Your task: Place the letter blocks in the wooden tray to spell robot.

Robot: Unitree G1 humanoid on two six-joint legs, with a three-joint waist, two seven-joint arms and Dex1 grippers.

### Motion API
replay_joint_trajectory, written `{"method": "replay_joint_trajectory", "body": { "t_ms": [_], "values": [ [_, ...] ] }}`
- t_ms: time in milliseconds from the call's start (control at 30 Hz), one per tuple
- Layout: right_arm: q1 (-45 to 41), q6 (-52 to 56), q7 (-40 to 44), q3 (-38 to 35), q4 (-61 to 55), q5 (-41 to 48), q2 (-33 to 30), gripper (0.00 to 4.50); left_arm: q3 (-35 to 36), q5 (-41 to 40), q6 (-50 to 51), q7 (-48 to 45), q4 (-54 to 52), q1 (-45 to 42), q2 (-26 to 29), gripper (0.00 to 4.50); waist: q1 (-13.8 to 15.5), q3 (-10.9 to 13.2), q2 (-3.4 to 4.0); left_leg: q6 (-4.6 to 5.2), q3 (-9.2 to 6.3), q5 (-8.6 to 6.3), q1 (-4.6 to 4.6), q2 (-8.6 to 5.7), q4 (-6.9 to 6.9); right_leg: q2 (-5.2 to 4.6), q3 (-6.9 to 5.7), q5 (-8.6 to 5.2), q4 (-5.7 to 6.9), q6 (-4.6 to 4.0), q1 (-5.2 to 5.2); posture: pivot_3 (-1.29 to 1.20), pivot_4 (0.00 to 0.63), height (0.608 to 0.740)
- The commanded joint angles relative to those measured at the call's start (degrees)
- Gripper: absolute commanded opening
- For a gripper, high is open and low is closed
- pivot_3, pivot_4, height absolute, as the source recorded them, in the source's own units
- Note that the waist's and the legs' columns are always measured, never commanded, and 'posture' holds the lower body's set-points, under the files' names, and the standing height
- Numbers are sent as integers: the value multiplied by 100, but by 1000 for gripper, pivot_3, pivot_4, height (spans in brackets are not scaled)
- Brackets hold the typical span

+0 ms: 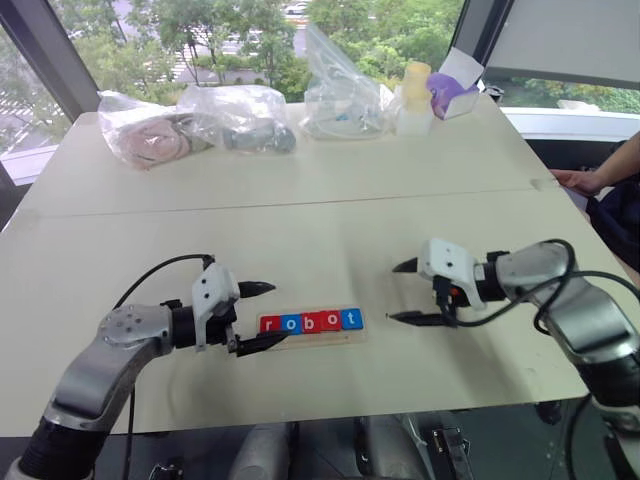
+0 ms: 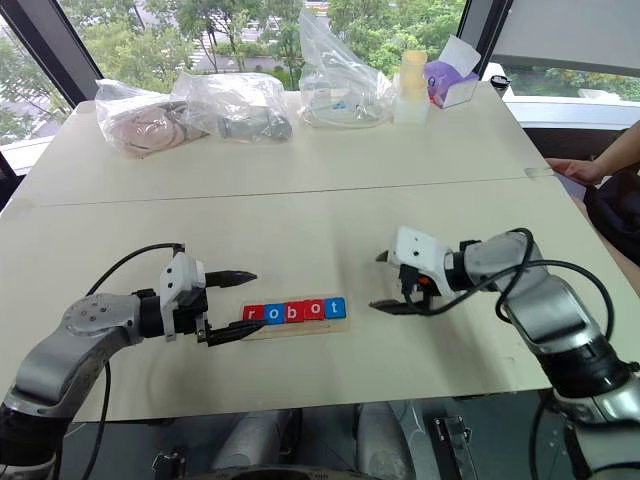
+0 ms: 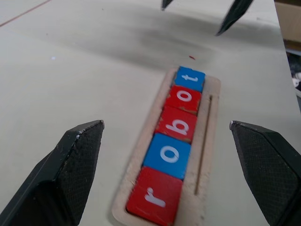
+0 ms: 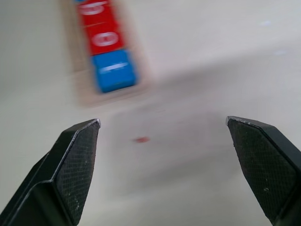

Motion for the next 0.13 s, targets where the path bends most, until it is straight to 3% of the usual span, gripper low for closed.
{"method": "replay_joint_trajectory", "body": {
  "t_ms": [33, 133],
  "values": [
    [148, 293, 141, -519, -752, 581, -286, 4443, 411, -131, 11, -184, -374, 287, 365, 4500, -3, 0, 0, 0, 0, 0, 0, 1, 0, 0, 0, 0, 0, -1, 0, 0, 150, 740],
    [158, 361, 42, -557, -920, 733, -320, 4443, 535, -265, -7, -333, -475, 448, 515, 4500, 6, 0, -1, 0, 0, 0, 3, 3, 6, 1, -1, -12, -2, -22, 8, 0, 150, 740]
  ]
}}
